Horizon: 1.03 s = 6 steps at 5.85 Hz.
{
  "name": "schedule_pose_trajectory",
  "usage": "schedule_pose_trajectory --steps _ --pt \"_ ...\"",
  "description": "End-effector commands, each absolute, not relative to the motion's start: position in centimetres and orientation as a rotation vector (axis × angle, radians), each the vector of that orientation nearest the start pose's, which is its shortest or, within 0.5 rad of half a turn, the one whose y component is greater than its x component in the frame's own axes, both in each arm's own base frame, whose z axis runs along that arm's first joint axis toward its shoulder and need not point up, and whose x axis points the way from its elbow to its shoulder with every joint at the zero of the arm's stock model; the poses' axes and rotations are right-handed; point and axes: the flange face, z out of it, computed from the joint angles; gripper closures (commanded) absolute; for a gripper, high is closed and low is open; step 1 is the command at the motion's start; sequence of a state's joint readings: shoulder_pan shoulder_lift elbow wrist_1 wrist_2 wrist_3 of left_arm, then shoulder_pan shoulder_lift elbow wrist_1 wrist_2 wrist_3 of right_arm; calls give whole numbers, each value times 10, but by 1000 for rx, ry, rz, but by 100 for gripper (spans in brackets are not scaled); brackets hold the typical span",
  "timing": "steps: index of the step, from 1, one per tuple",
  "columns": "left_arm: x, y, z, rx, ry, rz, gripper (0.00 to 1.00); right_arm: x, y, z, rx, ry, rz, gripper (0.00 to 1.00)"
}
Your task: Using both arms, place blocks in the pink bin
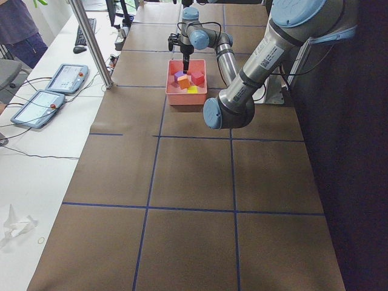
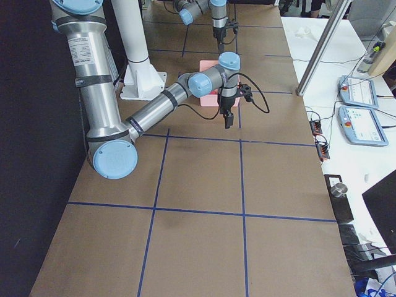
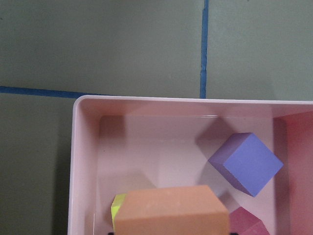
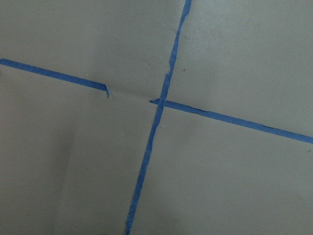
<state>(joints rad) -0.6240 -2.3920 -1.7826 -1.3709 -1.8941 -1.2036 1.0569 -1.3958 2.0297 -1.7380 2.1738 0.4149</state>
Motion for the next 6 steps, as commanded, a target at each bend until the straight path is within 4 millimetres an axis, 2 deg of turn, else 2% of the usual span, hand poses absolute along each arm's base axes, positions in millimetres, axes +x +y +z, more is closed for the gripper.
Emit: schedule_pose_trajectory --steps 1,2,4,5,6 --pt "440 -448 136 176 856 -8 0 -142 -481 413 143 -724 -296 0" --pt "405 -439 170 208 840 76 0 -116 -474 440 140 -702 -323 0" --pt "313 -459 246 235 793 260 0 -37 -446 502 142 -689 -394 0" --pt "250 -478 298 232 770 331 0 2 -427 532 144 -710 -406 0" --pt "169 -494 352 242 754 392 0 35 -403 558 134 -709 -384 0"
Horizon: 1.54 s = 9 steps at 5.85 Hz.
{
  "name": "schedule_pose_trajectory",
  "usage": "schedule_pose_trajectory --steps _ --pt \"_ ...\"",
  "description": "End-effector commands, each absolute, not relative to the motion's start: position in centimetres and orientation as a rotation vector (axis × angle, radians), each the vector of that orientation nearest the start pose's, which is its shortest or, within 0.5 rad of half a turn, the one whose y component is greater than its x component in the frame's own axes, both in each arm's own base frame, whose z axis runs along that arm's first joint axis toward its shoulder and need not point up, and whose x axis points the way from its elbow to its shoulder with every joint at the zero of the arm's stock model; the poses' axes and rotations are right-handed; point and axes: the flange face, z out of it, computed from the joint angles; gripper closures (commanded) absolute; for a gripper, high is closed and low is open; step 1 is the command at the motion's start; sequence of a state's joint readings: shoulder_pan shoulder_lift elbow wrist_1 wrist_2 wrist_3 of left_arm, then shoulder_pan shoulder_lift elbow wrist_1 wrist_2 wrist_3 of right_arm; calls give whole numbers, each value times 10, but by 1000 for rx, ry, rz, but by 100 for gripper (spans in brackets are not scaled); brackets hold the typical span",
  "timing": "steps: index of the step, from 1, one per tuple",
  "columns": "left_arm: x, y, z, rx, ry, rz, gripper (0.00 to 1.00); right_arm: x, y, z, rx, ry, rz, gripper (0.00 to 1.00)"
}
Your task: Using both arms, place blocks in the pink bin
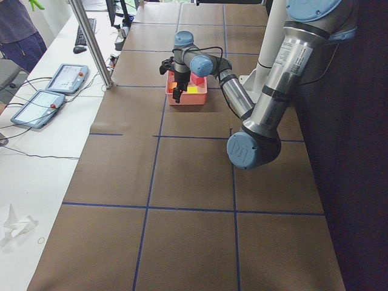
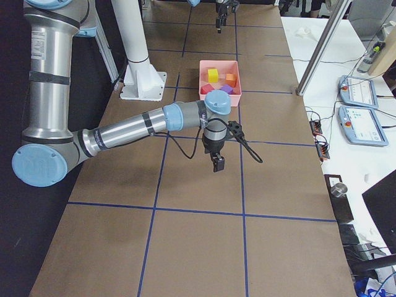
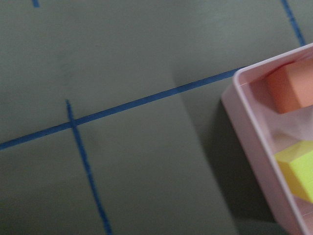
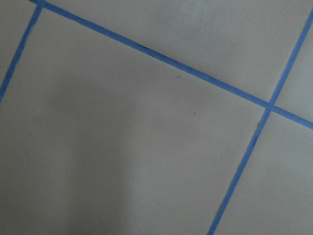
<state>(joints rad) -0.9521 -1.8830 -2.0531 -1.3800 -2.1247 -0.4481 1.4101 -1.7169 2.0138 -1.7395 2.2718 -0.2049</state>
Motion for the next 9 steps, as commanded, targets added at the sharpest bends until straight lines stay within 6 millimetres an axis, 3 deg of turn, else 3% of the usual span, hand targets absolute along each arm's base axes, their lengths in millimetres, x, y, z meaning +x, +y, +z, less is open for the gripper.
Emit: schedule_pose_trajectory --steps 1,2,3,4,5,9 --pt "97 -500 413 225 739 403 0 53 -375 580 103 -749 -328 0" --pt "31 -492 477 169 720 316 0 63 -362 591 84 -767 -278 0" --pt "-31 -482 539 119 704 236 0 65 -361 597 72 -769 -265 0" --pt "-58 -443 593 64 735 229 0 65 -362 602 63 -770 -262 0" --pt "-61 -425 609 32 789 190 0 64 -363 604 60 -770 -265 0" --pt "-69 -404 630 -11 675 191 0 63 -363 605 59 -772 -264 0"
